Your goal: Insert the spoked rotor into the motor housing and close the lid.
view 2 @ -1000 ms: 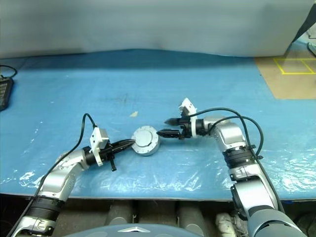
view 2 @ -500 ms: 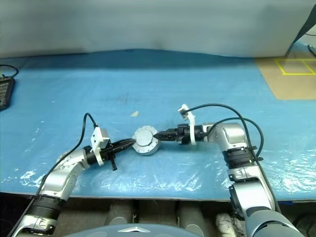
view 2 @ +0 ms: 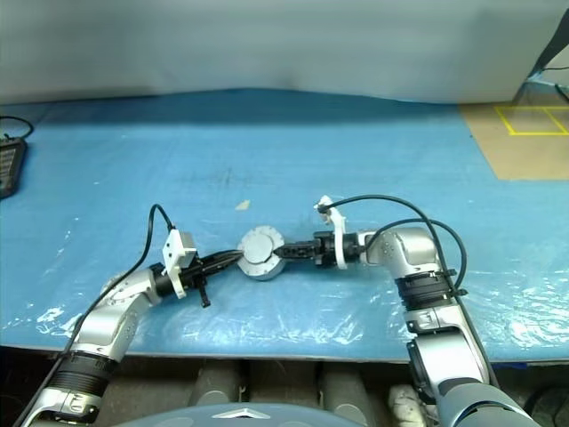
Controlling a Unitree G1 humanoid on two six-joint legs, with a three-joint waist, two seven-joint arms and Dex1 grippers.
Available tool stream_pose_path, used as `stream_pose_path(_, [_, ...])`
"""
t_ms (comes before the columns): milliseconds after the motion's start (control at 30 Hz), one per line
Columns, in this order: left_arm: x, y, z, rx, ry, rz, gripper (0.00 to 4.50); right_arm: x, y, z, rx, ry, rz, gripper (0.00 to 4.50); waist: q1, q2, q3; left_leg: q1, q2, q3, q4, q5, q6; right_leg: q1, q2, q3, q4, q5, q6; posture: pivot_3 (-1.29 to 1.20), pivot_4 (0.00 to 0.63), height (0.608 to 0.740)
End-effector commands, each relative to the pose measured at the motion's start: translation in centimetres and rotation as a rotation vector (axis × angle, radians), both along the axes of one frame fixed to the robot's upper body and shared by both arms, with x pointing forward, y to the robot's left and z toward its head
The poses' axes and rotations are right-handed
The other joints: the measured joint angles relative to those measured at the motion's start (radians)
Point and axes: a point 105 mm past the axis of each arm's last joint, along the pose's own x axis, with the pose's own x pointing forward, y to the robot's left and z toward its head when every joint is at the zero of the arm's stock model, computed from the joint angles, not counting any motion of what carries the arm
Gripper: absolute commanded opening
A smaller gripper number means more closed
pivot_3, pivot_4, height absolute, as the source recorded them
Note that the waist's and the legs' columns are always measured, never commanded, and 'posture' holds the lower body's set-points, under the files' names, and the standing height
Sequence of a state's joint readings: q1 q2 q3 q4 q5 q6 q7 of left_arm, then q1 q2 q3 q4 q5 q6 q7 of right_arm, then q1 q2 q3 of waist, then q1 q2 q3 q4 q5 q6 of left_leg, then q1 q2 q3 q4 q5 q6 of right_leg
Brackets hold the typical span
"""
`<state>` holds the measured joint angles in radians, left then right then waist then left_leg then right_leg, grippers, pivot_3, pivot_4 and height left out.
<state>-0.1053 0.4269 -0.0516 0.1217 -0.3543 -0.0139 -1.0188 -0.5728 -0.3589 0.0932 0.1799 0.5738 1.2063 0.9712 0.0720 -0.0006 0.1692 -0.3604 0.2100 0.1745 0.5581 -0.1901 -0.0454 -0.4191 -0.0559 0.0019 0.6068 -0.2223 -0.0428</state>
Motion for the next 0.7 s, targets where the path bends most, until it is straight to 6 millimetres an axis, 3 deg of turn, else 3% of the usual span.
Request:
stream_pose_path(33, [-0.4,-0.1,-1.4,0.027,0.050,-0.003,0.00,-0.1,0.6,1.1,0.042,-0.023,0.024,1.97,0.000,0.000,0.000,0.000,0.000,0.000,0.000,0.000,0.000,0.000,0.000,0.000,0.000,0.000,0.000,0.00,0.150,0.740])
stream_pose_path(100, [-0.4,-0.1,-1.5,0.026,0.049,-0.001,0.00,-0.1,0.7,1.1,0.044,-0.023,0.025,1.32,0.002,0.000,0.000,0.000,0.000,0.000,0.001,0.000,0.000,0.000,0.000,0.000,0.000,0.000,0.000,0.00,0.150,0.740])
stream_pose_path(133, [-0.4,-0.1,-1.5,0.026,0.050,0.001,0.00,-0.1,0.7,1.1,0.044,-0.023,0.027,1.28,0.001,0.000,0.000,0.000,0.000,0.000,0.001,0.000,0.000,0.000,0.000,0.000,0.000,0.000,0.000,0.00,0.150,0.740])
stream_pose_path(400, [0.4,0.7,-1.3,-0.007,0.052,0.083,0.00,0.9,0.6,1.3,0.062,-0.019,-0.024,1.28,0.000,0.000,0.000,0.000,0.000,0.000,0.003,0.000,0.000,0.000,0.000,0.000,0.002,0.000,0.000,0.00,0.150,0.740])
stream_pose_path(700, [1.3,1.6,2.2,-0.367,0.227,0.185,0.00,3.7,0.3,4.5,0.254,0.000,-0.156,1.28,-0.001,0.000,0.000,-0.006,0.000,0.000,0.005,0.000,0.000,-0.005,0.000,0.000,0.004,0.000,0.000,0.00,0.150,0.740])
